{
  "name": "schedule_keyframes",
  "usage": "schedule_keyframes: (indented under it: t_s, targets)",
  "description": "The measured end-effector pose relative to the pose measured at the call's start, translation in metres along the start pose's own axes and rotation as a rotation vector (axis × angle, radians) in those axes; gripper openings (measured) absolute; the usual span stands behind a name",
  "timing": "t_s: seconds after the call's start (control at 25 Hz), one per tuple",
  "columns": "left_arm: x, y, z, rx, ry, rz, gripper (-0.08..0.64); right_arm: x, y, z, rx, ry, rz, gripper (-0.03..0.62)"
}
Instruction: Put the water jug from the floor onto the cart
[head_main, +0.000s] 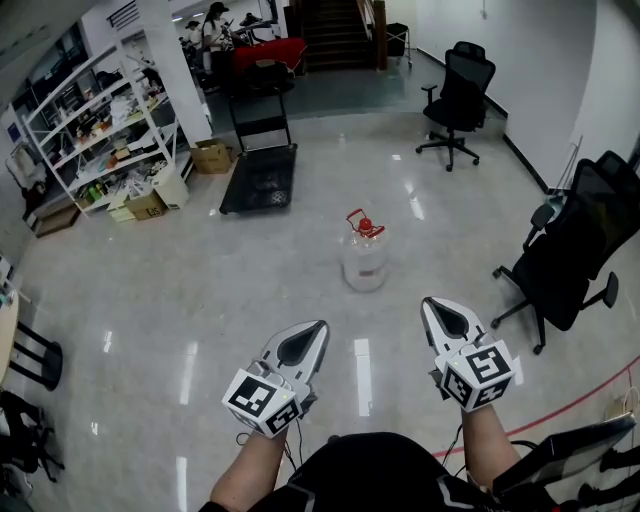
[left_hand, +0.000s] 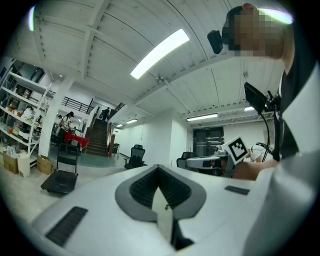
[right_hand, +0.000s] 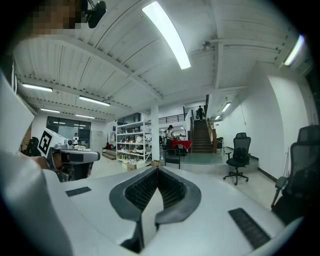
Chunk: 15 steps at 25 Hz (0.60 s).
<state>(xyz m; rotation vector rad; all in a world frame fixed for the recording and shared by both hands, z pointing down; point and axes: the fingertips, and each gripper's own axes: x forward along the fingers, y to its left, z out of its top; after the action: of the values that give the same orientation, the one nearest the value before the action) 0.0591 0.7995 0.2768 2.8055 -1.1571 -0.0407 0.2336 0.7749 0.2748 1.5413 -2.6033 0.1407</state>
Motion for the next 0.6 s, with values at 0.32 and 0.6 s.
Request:
schedule_keyframes:
  t_s: [0.32, 0.6]
  targets:
    - [-0.005, 0.035, -0.003, -0.007, -0.007, -0.06, -0.011, 0.025, 0.017, -0.004, -0.017, 0.03, -0.027, 0.003]
    - [0.022, 0.072, -0.013, 0.008, 0.02, -0.1, -0.011, 0.066, 0.003, -0.019, 0.032, 0.056, -0.035, 0.003]
